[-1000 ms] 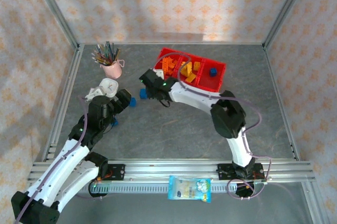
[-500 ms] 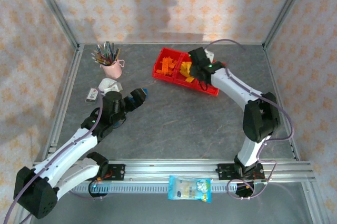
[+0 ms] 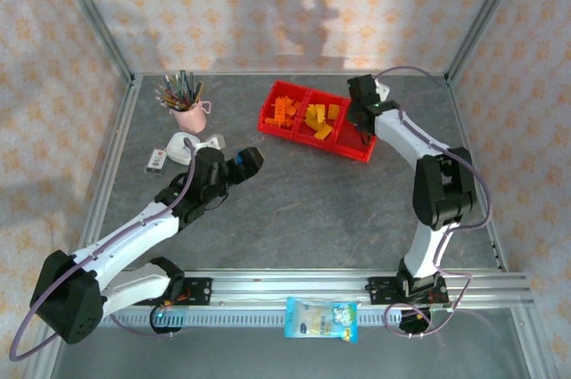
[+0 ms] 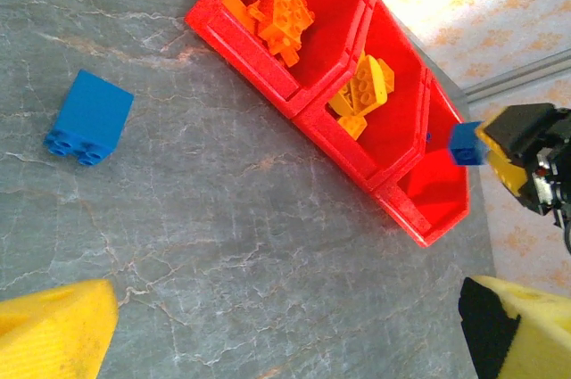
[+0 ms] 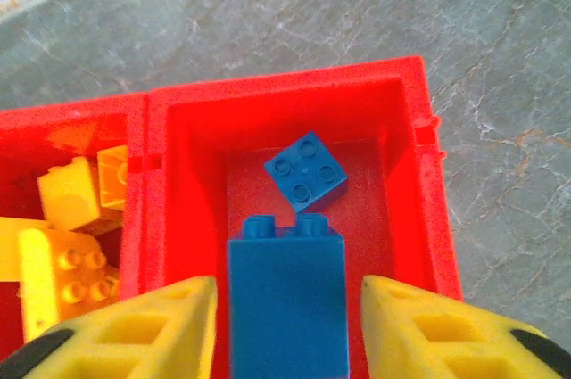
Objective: Sort the legos into containers by color
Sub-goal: Place the lego in the container, then pick up the lego from the center of the table.
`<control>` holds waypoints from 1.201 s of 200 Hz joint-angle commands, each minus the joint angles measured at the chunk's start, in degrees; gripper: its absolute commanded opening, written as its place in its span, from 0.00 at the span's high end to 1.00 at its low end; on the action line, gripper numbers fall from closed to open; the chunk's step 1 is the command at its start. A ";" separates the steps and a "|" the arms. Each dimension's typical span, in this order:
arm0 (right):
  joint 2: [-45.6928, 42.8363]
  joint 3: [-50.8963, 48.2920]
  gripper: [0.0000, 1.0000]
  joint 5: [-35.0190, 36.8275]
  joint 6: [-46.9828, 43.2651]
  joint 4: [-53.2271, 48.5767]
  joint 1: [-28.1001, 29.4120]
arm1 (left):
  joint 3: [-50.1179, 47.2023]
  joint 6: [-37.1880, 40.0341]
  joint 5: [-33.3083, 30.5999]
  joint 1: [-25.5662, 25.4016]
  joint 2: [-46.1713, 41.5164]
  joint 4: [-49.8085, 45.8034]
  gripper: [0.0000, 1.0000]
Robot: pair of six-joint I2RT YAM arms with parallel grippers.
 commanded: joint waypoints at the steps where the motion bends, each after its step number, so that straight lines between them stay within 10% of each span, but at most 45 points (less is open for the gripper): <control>1: 0.06 1.06 0.49 0.97 -2.63 0.51 0.11 | 2.40 0.93 -0.27 -0.43 -0.13 2.01 0.01; 112: -4.77 0.74 0.35 -0.90 -5.59 -0.17 17.81 | 1.93 2.75 -8.04 -0.16 -8.07 -6.67 0.01; 240: 16.23 15.81 0.24 -8.57 -2.71 3.31 34.83 | -3.12 -1.90 -16.26 4.22 -24.38 -21.56 0.01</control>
